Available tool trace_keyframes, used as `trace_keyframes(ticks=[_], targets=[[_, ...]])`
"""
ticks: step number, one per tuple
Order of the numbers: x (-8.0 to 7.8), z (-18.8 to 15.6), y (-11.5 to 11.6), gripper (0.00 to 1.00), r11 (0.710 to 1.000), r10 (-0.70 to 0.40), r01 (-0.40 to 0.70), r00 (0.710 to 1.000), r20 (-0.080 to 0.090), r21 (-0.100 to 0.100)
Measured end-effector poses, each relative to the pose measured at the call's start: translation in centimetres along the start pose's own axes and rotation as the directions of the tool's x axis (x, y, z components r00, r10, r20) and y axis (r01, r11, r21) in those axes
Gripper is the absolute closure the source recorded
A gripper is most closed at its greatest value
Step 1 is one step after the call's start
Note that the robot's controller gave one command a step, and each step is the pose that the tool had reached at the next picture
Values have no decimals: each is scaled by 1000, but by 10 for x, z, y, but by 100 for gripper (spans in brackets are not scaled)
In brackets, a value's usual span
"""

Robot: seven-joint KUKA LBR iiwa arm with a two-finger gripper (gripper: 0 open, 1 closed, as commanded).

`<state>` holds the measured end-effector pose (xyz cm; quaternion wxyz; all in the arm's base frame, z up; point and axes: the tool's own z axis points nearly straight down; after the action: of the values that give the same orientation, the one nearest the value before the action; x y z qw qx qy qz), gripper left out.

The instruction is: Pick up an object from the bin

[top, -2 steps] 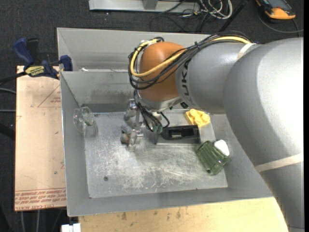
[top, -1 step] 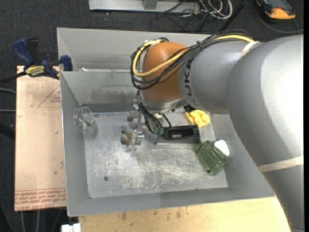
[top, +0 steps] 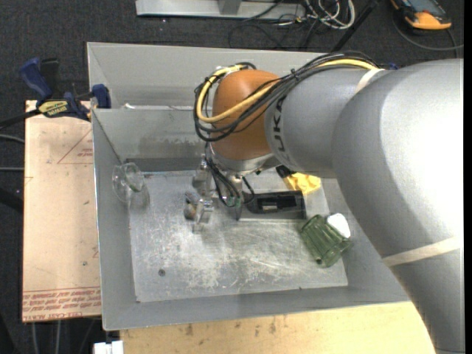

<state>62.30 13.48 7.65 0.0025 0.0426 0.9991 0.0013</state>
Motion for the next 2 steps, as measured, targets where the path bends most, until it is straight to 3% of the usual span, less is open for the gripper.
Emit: trace_keyframes(ticks=[1, 2], targets=[[6, -2, -3, 100, 1000, -26, 26, 1000, 5, -8], [6, -2, -3, 100, 1000, -26, 26, 1000, 5, -8]])
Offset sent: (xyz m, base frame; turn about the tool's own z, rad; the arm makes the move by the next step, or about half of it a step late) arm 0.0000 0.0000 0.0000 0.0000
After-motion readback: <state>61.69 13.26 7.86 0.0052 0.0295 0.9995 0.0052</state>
